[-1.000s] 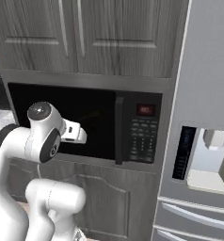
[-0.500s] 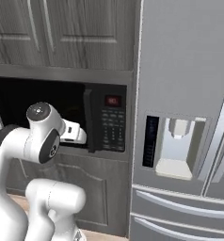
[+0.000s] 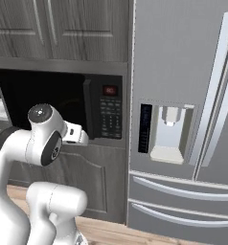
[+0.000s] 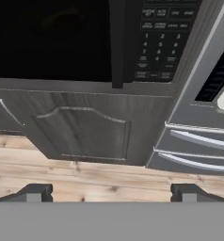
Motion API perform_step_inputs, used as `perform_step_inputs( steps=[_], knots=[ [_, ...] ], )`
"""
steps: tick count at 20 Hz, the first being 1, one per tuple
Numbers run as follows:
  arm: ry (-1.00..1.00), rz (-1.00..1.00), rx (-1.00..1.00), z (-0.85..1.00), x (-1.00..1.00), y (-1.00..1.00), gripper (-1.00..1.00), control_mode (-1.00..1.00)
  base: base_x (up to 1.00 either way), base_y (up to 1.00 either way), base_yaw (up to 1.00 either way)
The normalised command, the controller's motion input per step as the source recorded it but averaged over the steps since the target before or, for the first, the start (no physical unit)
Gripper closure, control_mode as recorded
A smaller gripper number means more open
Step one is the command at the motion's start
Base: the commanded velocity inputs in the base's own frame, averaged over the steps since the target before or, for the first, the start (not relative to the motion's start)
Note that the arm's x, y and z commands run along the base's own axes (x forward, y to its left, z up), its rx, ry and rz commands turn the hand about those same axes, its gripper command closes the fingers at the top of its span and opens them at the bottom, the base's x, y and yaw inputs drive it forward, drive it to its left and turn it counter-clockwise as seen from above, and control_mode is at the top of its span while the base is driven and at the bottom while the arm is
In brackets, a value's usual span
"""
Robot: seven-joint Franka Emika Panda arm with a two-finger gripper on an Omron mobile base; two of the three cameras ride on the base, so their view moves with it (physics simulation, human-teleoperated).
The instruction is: The microwave is finished heating the steak and corn. Take the bowl containing the food and place it on the dining counter.
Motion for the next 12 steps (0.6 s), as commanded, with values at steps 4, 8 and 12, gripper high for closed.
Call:
perform_step_inputs(
  steps=[4, 8, 12],
  knots=[
    [0.0, 0.0, 0.0, 0.0, 0.0, 0.0, -1.0, -1.0, -0.15, 0.0, 0.0],
    [0.0, 0.0, 0.0, 0.0, 0.0, 0.0, -1.0, -1.0, 0.0, 0.0, 0.0],
    [-0.01, -0.01, 0.0, 0.03, 0.08, 0.01, -1.0, -1.0, 0.0, 0.0, 0.0]
  ],
)
